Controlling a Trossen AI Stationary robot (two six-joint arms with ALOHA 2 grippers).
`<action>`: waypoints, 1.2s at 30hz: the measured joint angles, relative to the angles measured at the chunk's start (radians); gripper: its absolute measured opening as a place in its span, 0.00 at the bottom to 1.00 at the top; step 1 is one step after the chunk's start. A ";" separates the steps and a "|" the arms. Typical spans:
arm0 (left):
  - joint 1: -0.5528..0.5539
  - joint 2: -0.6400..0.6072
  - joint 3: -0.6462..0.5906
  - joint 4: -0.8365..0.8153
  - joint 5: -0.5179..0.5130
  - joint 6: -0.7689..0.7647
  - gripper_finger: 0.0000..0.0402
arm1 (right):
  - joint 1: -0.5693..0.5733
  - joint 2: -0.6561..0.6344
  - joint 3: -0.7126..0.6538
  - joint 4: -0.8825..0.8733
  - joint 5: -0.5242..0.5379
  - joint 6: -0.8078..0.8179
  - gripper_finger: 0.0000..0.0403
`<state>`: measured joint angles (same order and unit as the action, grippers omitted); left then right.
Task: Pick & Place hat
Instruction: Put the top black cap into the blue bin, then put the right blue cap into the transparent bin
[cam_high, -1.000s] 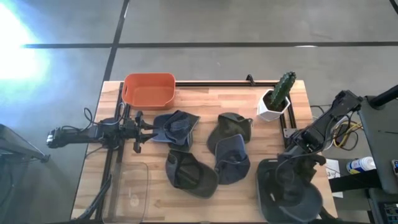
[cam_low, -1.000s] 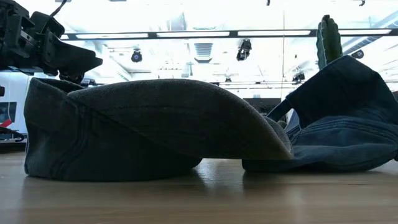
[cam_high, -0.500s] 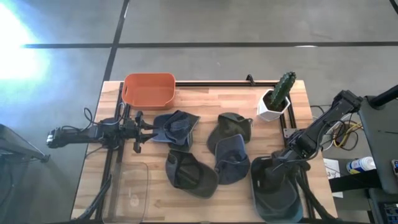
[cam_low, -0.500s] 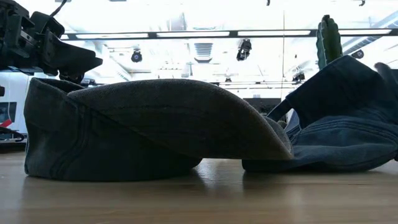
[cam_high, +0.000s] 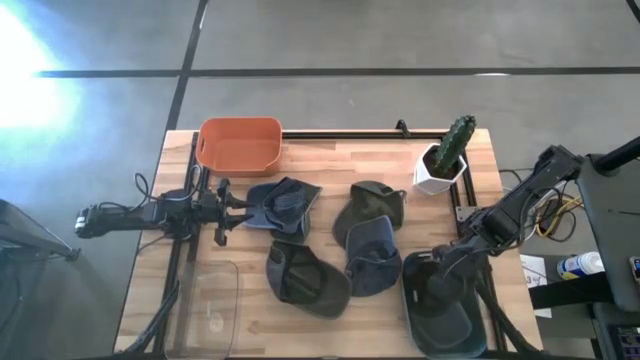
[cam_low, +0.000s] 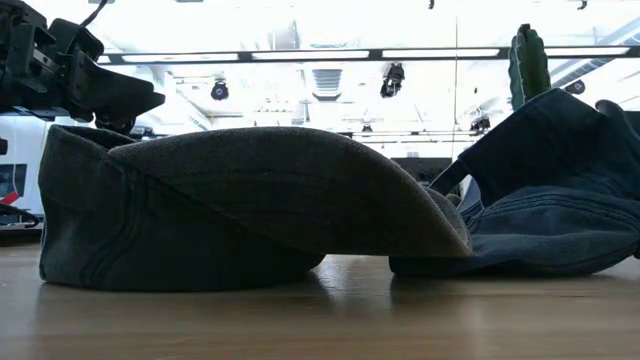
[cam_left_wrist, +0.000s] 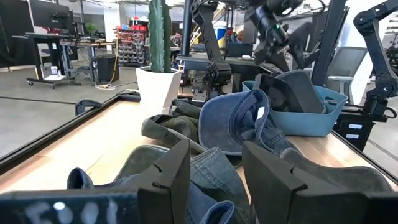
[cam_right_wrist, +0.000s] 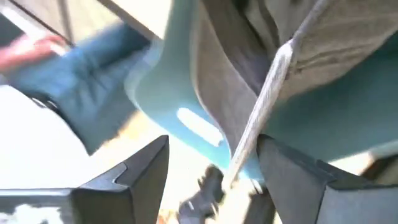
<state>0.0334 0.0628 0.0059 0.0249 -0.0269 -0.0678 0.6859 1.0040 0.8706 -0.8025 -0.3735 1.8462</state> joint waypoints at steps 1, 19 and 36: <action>0.000 0.000 0.000 0.000 0.000 0.000 0.35 | -0.008 0.000 0.013 -0.004 0.055 -0.012 0.59; 0.000 0.000 0.000 0.000 0.000 0.000 0.35 | -0.074 0.053 0.047 -0.406 -0.259 -0.096 0.57; 0.000 0.000 0.000 0.000 0.000 0.000 0.35 | -0.350 0.094 0.173 -0.276 0.394 -0.410 0.57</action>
<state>0.0332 0.0628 0.0059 0.0250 -0.0271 -0.0680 0.3362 1.0983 1.0439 -1.0785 0.0202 1.4360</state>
